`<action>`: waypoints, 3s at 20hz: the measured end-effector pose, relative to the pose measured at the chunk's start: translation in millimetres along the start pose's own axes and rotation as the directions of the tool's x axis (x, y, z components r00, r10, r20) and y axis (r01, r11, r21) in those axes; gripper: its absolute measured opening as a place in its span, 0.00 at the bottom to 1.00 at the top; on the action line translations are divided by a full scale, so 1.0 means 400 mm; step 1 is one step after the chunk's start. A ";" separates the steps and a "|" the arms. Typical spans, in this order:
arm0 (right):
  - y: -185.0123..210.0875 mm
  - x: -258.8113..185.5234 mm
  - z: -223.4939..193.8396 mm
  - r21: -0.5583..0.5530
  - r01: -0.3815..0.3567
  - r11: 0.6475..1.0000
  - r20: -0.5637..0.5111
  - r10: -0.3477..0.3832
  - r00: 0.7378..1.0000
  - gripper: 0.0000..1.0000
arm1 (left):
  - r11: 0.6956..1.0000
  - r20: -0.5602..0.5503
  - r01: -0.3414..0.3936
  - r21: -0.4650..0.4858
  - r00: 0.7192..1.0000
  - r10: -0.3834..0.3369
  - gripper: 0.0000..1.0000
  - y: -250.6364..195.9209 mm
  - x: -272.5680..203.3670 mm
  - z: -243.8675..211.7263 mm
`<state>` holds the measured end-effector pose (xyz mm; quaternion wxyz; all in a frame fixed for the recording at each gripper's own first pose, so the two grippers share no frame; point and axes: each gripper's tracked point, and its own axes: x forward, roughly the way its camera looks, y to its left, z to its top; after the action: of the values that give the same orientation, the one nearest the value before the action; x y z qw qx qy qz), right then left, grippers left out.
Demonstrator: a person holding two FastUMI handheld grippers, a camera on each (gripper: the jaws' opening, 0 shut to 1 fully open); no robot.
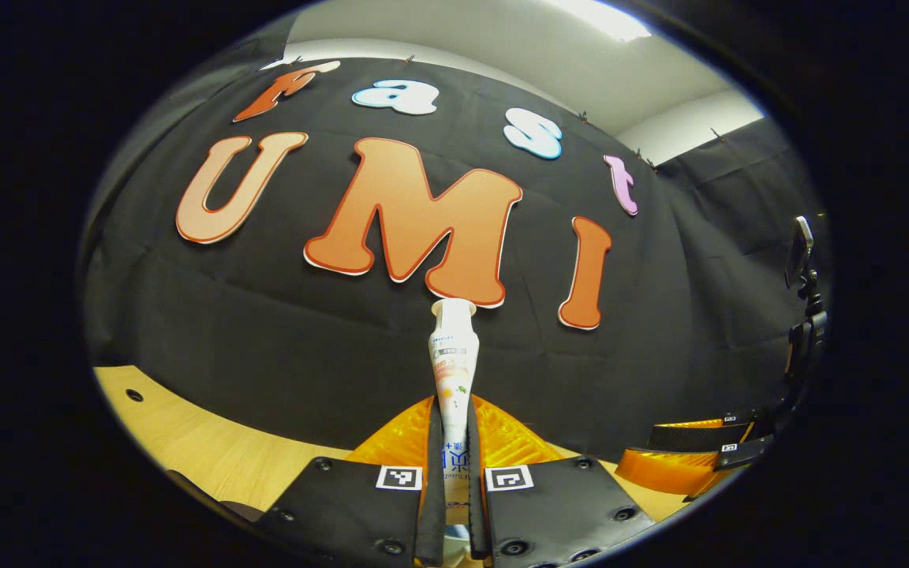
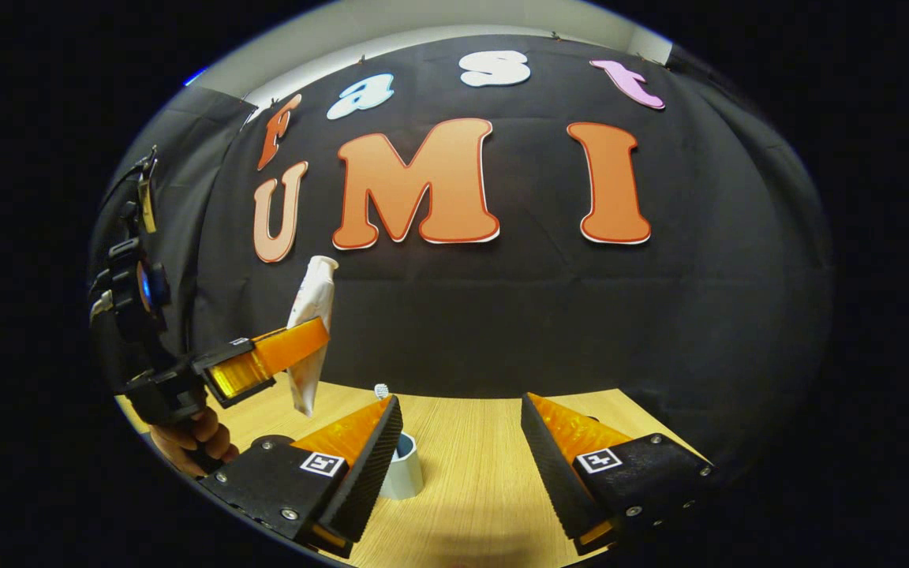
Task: Put the toothbrush and toothpaste on the desktop into the cup, then pick up the cup and place it on the coaster on the desktop.
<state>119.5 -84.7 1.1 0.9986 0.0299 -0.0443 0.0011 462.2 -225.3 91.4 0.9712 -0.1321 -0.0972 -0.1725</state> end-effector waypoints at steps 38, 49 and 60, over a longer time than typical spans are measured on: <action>-0.003 -0.094 -0.008 -0.014 0.054 0.998 -0.040 -0.055 0.998 0.92 | 0.984 -0.260 0.148 0.104 0.959 -0.117 0.38 -0.045 0.008 -0.255; 0.098 -0.092 -0.017 -0.080 0.027 0.996 -0.214 -0.044 0.976 0.92 | 0.981 -0.239 0.063 0.185 0.971 -0.017 1.00 0.069 -0.187 -0.055; 0.231 -0.028 -0.075 -0.060 -0.024 0.998 -0.456 -0.006 0.890 0.92 | 0.969 -0.235 -0.109 0.222 0.959 0.162 1.00 0.304 -0.475 0.035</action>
<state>110.5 9.2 -24.1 0.9815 -0.0032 0.1911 0.0115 329.0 -52.4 33.1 0.9937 -0.0138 0.0182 -0.1097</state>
